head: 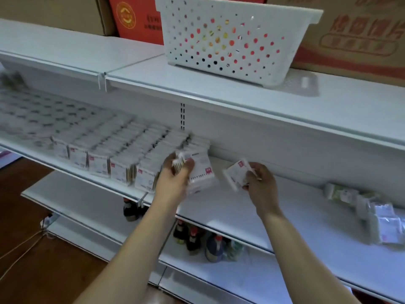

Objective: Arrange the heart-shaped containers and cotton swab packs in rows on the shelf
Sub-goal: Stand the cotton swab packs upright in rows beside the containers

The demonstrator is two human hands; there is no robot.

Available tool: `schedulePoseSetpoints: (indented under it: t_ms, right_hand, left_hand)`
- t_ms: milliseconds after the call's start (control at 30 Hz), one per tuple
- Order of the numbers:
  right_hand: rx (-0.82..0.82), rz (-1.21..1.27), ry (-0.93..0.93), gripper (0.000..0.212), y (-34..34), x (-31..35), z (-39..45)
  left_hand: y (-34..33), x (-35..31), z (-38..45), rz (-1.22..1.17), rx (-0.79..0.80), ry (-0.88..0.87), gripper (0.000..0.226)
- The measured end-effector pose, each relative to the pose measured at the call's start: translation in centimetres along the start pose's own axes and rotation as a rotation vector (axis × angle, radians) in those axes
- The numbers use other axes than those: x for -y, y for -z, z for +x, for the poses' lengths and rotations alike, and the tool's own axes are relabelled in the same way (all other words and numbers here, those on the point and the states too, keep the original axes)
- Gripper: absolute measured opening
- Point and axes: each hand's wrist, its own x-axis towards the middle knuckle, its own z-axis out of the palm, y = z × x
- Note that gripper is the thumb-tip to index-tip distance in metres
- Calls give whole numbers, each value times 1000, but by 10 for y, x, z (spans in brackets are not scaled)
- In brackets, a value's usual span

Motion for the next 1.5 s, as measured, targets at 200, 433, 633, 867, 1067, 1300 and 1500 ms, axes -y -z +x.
schedulePoseSetpoints:
  t_ms: [200,433,633,867,1067,1300,1500]
  right_hand:
    - [-15,-407,150,38,-50,-10,55]
    - [-84,-539,216,33,-87,-17,88]
    - [-111,-700,340,45,-99,-25,90]
    - [-211,-926,340,48,-110,-30,94]
    - [-286,-903,365,48,-101,-29,80]
    - [-191,5,62,31,-92,37,-14]
    - [-63,77,-18,15,-79,61,-50]
  left_hand:
    - [15,-14,44,-56,65,84,24]
    - [35,-13,91,-31,161,164,28]
    - [48,-16,113,14,265,180,31]
    - [50,-12,122,23,333,179,33]
    - [44,-17,121,-43,382,196,34]
    - [19,-16,108,5,409,121,68]
    - [-2,-6,88,-7,439,111,92]
